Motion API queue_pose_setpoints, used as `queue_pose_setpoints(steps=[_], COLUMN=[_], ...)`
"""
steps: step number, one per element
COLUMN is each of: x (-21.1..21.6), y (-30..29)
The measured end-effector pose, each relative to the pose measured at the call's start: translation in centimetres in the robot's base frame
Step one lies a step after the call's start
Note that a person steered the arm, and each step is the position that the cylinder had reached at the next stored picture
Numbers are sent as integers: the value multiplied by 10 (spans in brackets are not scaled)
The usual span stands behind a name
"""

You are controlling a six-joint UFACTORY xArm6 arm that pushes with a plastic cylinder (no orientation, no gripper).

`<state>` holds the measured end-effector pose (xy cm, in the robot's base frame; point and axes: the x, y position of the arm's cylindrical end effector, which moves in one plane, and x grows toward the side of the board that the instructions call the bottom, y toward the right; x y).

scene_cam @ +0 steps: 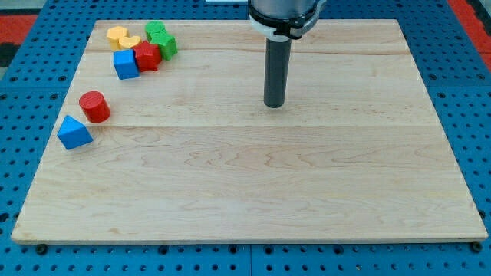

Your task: Move the arm to the center right of the board

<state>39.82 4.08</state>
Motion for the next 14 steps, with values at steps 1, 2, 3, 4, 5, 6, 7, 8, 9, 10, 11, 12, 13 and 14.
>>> queue_pose_setpoints(steps=[1, 2, 3, 4, 5, 6, 7, 8, 9, 10, 11, 12, 13, 14], x=[0, 0, -1, -1, -1, -1, -1, -1, -1, -1, -1, -1, -1, -1], y=[2, 5, 5, 7, 7, 8, 15, 29, 43, 50, 59, 60, 66, 78])
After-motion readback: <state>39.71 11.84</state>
